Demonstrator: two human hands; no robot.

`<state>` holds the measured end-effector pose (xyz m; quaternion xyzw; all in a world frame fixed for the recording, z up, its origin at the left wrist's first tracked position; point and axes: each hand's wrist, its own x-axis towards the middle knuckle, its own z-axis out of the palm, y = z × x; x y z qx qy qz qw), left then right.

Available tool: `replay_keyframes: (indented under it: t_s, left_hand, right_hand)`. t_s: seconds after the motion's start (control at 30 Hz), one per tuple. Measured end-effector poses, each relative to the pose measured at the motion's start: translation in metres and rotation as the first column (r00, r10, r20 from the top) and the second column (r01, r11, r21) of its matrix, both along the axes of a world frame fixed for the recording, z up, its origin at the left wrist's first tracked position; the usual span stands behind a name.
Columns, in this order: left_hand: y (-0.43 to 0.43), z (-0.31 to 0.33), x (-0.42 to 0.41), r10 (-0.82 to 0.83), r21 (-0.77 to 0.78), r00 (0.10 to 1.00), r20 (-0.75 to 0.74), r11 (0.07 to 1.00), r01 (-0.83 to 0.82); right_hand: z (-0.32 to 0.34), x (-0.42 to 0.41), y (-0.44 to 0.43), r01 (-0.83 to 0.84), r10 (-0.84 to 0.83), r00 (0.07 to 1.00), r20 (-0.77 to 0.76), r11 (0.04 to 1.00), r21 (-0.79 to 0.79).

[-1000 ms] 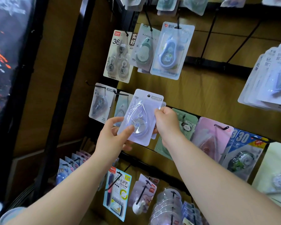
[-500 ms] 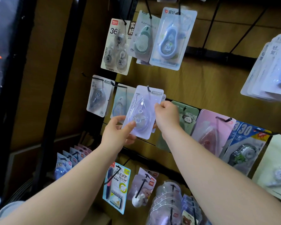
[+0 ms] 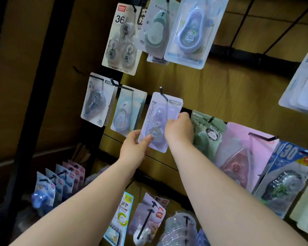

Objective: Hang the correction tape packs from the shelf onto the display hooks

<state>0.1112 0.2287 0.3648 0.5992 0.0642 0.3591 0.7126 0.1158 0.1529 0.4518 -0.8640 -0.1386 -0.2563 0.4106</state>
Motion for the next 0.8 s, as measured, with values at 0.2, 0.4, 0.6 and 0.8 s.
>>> replay_keyframes:
  t_s: [0.2, 0.4, 0.6, 0.8]
  left_hand:
    - [0.006, 0.008, 0.014, 0.001, 0.195, 0.993, -0.117, 0.981, 0.022]
    - [0.017, -0.003, -0.012, 0.041, 0.347, 0.954, -0.298, 0.936, 0.068]
    - [0.014, -0.043, -0.091, -0.012, 0.334, 0.968, -0.25, 0.937, 0.098]
    - [0.004, -0.098, -0.174, 0.01, 0.424, 0.916, -0.402, 0.888, 0.176]
  right_hand:
    - [-0.006, 0.007, 0.004, -0.06, 0.066, 0.988, -0.143, 0.997, 0.042]
    - [-0.026, -0.021, 0.001, -0.16, 0.165, 0.975, -0.15, 0.986, 0.042]
    - [-0.046, -0.084, -0.012, -0.204, 0.222, 0.975, 0.002, 0.899, -0.387]
    - [-0.091, -0.138, -0.04, -0.328, 0.299, 0.945, -0.135, 0.845, -0.421]
